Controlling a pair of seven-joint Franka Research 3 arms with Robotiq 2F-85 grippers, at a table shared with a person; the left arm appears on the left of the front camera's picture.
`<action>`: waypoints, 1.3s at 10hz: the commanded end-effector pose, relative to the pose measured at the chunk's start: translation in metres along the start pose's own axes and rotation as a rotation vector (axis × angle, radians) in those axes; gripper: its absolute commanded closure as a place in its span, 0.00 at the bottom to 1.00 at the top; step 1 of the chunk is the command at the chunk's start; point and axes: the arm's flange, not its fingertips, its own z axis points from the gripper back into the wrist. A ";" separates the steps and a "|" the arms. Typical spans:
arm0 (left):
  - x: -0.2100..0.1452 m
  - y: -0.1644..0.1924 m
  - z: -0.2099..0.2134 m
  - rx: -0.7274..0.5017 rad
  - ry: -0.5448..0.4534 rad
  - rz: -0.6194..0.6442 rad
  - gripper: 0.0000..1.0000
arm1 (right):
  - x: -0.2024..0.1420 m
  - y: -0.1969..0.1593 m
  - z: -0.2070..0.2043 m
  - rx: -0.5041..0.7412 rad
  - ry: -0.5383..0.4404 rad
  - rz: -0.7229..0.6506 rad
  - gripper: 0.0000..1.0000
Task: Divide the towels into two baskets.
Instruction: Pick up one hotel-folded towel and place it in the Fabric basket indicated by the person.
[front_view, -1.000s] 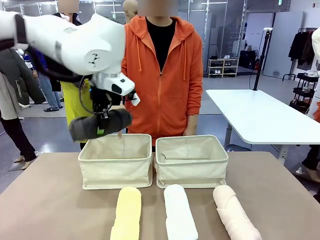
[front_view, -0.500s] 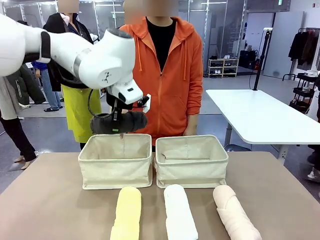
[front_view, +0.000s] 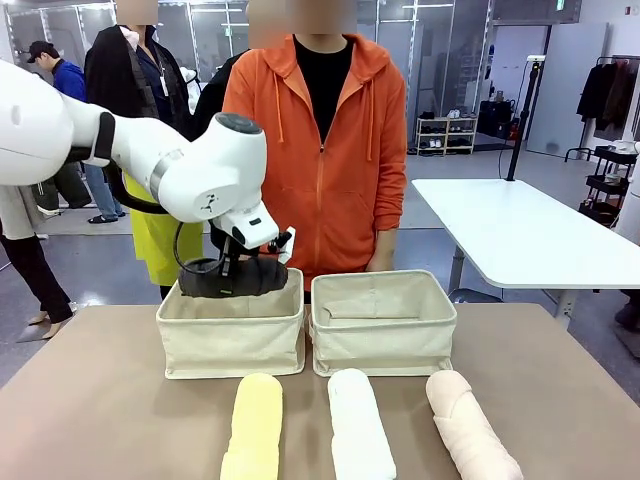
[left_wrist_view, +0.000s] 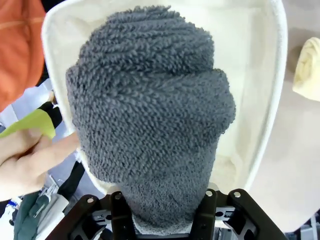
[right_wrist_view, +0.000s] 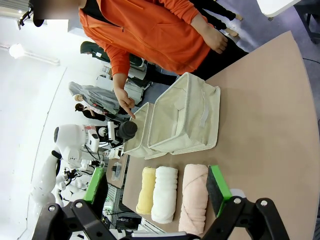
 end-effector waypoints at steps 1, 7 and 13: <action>-0.002 0.002 -0.011 0.015 -0.022 -0.006 0.57 | 0.000 0.001 0.001 0.017 -0.014 0.018 0.00; -0.001 0.005 -0.018 -0.017 -0.009 -0.009 0.00 | 0.000 0.001 0.001 0.017 -0.014 0.018 0.00; 0.004 0.006 -0.018 -0.012 -0.012 0.003 0.00 | 0.000 0.001 0.001 0.017 -0.014 0.018 0.00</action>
